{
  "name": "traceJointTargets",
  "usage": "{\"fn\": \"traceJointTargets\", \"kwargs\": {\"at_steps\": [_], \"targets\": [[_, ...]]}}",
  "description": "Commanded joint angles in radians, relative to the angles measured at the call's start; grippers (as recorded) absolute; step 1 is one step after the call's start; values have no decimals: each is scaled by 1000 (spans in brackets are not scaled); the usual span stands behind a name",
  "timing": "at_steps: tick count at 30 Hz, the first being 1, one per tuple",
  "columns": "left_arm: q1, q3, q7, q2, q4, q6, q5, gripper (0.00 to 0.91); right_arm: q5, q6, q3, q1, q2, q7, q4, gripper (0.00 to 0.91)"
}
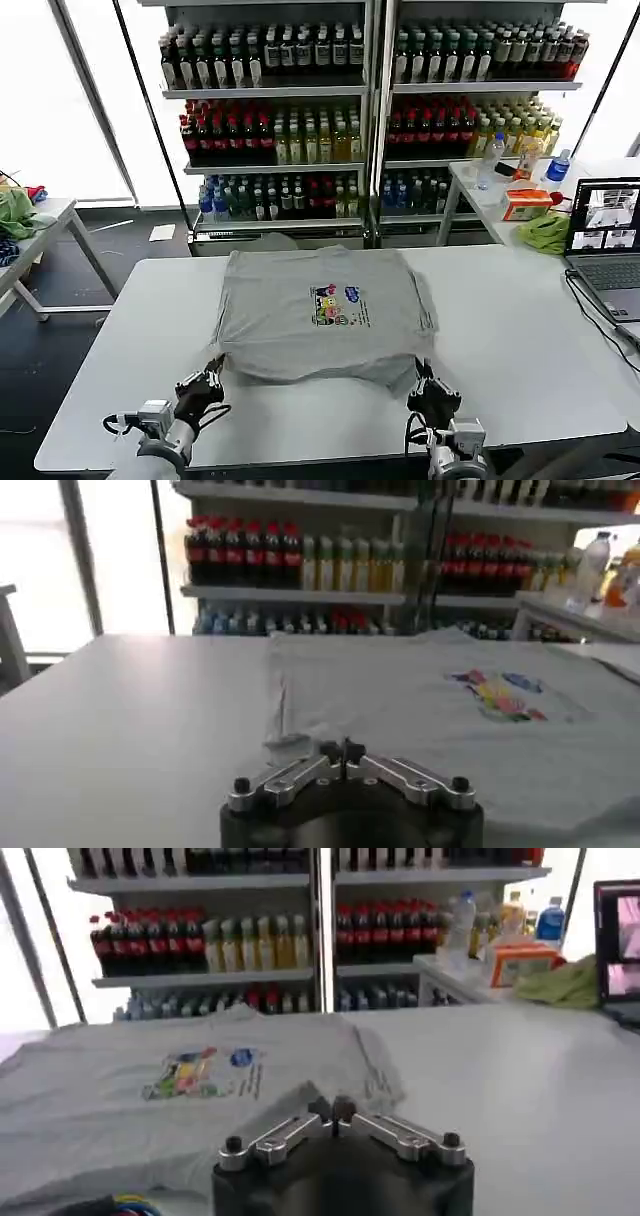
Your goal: Fold and organize the clothes.
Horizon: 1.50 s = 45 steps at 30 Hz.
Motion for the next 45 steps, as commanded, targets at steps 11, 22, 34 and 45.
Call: {"fn": "traceJointTargets", "kwargs": {"at_steps": [11, 22, 34, 45], "targets": [[-271, 24, -17, 17, 169, -46, -102, 0, 21, 9, -5, 338, 19, -47, -233, 0], [-405, 68, -47, 9, 351, -29, -121, 0, 53, 3, -29, 511, 51, -61, -429, 0], [-455, 83, -61, 14, 455, 7, -111, 10, 67, -38, -39, 562, 72, -65, -537, 0], [-484, 102, -55, 14, 496, 25, -72, 907, 66, -52, -52, 593, 114, -65, -632, 907]]}}
